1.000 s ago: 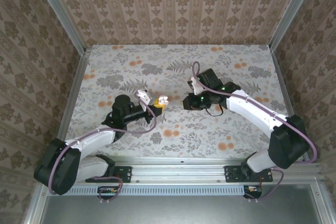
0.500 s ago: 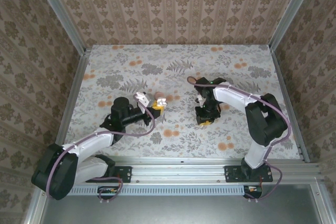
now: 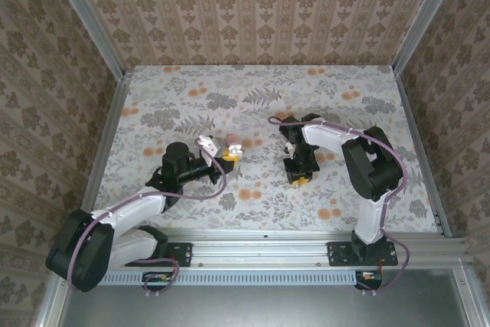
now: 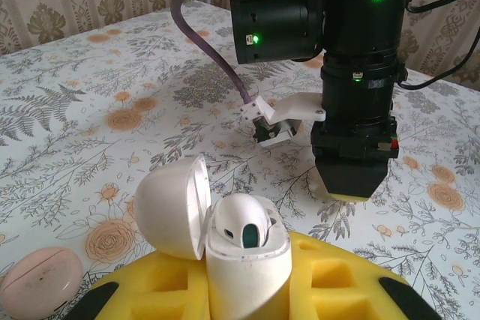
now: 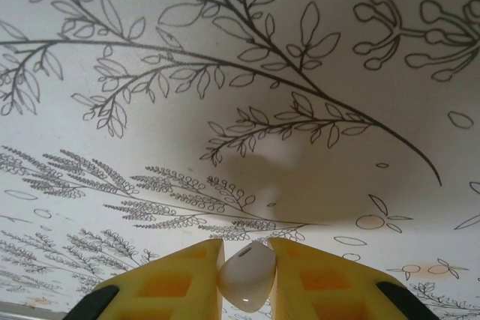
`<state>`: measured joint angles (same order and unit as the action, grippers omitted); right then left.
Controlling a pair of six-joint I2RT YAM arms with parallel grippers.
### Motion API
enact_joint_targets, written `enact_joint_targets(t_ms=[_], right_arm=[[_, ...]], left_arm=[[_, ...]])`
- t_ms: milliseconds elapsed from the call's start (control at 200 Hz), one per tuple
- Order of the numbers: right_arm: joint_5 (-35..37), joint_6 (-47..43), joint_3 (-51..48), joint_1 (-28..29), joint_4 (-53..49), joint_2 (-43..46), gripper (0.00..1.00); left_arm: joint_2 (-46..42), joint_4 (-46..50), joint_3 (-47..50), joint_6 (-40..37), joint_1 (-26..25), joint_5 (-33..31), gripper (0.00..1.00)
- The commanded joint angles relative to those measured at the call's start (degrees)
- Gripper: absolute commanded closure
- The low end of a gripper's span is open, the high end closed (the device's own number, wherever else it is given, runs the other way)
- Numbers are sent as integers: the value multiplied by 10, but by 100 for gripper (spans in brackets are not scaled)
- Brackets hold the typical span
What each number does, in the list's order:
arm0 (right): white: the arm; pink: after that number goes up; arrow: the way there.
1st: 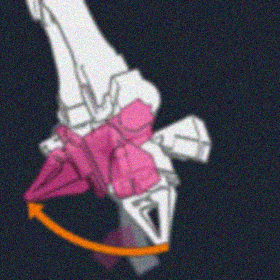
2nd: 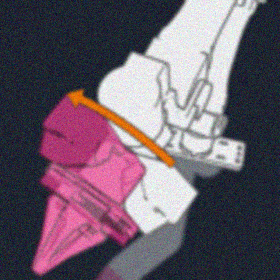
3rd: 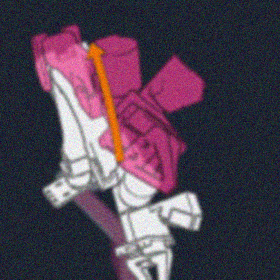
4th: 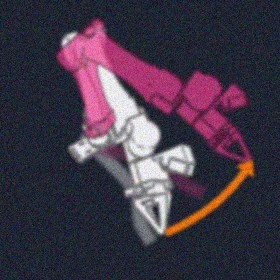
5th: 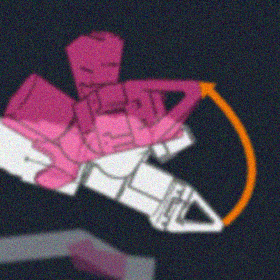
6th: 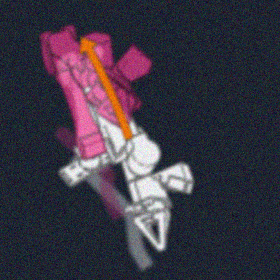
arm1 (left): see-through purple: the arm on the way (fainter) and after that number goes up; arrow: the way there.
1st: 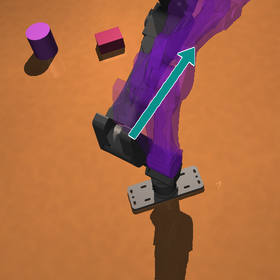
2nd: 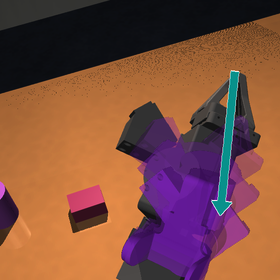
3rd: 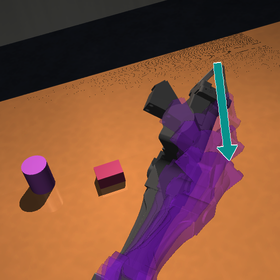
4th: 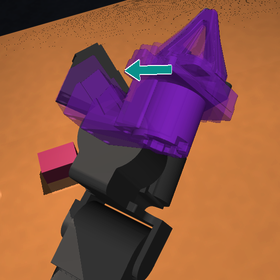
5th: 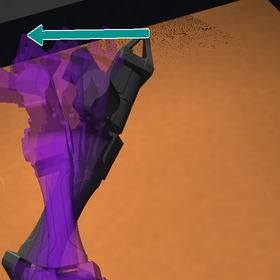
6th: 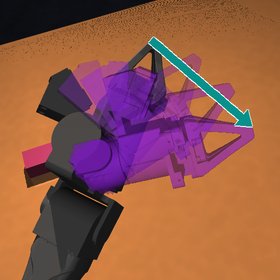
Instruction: Insert wireless bluetooth earbuds into charging case
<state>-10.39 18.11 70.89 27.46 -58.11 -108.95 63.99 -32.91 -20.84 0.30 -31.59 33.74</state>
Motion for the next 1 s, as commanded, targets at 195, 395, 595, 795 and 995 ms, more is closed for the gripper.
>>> enact_joint_targets(t_ms=[195,395,595,795,995], right_arm=[[21,-4,16,-2,-10,-18,72],[20,-6,23,-1,1,-12,68],[47,-28,48,13,-19,1,66],[79,-63,64,22,-42,9,66],[72,-85,65,33,-54,-12,66]], left_arm=[[-13,3,-1,-14,-4,2,91],[-18,15,-5,-18,-4,1,91],[-18,17,-6,-18,-4,2,91],[-20,19,-10,-19,-4,0,91],[-20,22,-14,-21,-4,1,91]])
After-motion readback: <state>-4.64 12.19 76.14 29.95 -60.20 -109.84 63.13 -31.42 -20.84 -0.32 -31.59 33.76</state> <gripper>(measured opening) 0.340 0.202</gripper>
